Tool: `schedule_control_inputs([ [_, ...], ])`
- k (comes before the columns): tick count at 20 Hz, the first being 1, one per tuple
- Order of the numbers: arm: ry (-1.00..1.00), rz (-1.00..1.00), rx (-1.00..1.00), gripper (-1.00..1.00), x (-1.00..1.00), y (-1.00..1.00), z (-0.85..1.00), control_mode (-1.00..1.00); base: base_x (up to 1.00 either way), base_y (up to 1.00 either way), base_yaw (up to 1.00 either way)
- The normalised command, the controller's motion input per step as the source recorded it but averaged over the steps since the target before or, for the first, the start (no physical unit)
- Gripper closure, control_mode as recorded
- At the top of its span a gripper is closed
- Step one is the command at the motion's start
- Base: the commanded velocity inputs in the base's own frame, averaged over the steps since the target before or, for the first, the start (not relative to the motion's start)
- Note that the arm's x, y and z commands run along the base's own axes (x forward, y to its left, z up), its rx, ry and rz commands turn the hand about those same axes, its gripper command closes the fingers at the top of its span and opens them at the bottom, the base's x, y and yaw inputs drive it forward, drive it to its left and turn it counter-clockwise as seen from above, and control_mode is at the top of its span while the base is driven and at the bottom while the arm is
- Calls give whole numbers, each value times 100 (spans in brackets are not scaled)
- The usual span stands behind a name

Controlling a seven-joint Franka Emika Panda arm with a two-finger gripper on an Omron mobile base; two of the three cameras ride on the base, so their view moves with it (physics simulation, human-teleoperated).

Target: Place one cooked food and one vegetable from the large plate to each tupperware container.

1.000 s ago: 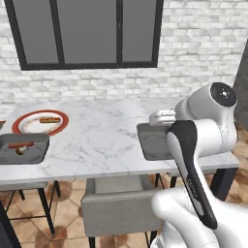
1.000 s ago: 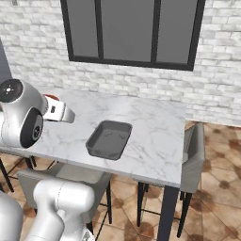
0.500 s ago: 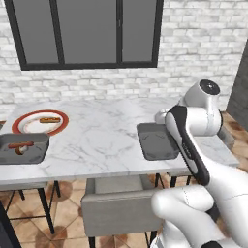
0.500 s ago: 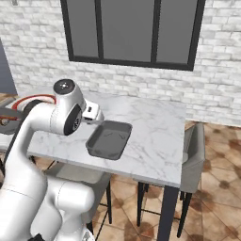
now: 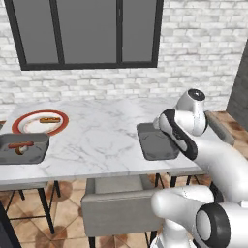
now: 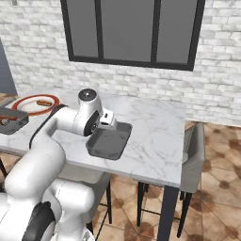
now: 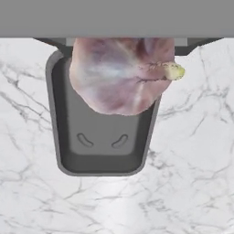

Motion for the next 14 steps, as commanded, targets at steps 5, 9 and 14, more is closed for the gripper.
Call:
schedule_control_inputs([
  [5,4,0,-3,100,74,-2,-59,-100,0,0,0],
  [9,5,0,0,100,42,-13,-40,-100,0,0,0],
  [14,7,0,-1,100,20,-7,-50,-100,0,0,0],
])
